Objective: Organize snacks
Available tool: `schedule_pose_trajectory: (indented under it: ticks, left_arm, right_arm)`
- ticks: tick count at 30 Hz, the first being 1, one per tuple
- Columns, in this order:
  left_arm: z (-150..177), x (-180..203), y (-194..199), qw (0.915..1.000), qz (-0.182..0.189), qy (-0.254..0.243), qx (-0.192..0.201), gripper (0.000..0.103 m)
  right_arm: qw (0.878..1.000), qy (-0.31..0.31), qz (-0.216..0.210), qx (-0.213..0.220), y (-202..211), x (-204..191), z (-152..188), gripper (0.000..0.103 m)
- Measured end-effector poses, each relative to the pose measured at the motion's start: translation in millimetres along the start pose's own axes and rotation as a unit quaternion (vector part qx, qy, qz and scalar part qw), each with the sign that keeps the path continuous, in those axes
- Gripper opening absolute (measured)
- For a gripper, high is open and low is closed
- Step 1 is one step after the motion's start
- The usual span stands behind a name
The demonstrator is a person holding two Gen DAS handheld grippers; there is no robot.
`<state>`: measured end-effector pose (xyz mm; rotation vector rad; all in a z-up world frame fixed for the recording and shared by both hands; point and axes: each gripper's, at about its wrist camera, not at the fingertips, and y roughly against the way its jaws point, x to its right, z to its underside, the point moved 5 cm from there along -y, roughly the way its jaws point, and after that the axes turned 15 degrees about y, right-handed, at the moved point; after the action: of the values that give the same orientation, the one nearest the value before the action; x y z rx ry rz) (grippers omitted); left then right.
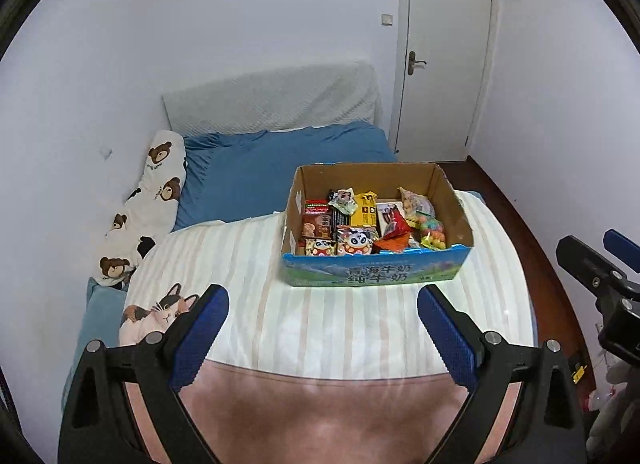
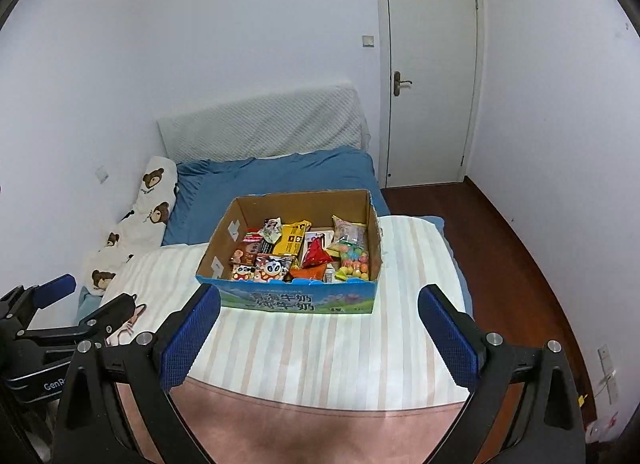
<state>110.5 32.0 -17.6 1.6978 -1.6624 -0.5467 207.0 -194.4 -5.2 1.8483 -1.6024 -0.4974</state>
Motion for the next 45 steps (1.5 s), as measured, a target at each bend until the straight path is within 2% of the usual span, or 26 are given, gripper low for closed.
schedule_pose_trajectory:
  ticks: [11, 24, 30, 32, 45]
  left_arm:
    - [9.4, -5.0, 31.7, 0.9998, 0.013, 0.01, 0.012, 0.097]
    - [5.6, -7.0, 39.2, 0.9994, 0.013, 0.019, 0.027, 0.097]
    - [-6.0, -10.8, 24.4, 0.9991, 0.009, 0.028, 0.031, 0.097]
    - [-9.8, -10.3, 16.3, 0.9992, 0.007, 0.027, 0.029, 0.102]
    - [-27.5, 7.6, -53.9, 0.9998, -0.016, 0.01, -0.001, 0.103]
  right_arm:
    - [1.0, 0.016, -0.001, 0.009, 36.5, -11.1, 7.4, 0.101]
    - [1.0, 0.017, 0.002, 0.012, 40.2, -13.2, 9.3, 0.103]
    - [1.0, 0.005, 0.01, 0.002, 22.5, -4.4, 10.9, 0.103]
    - [1.0, 0.002, 0.013, -0.001, 14.4, -0.5, 10.0, 0.103]
    - [0.999, -0.007, 0.051, -0.015, -43.3, 24.6, -7.0, 0.103]
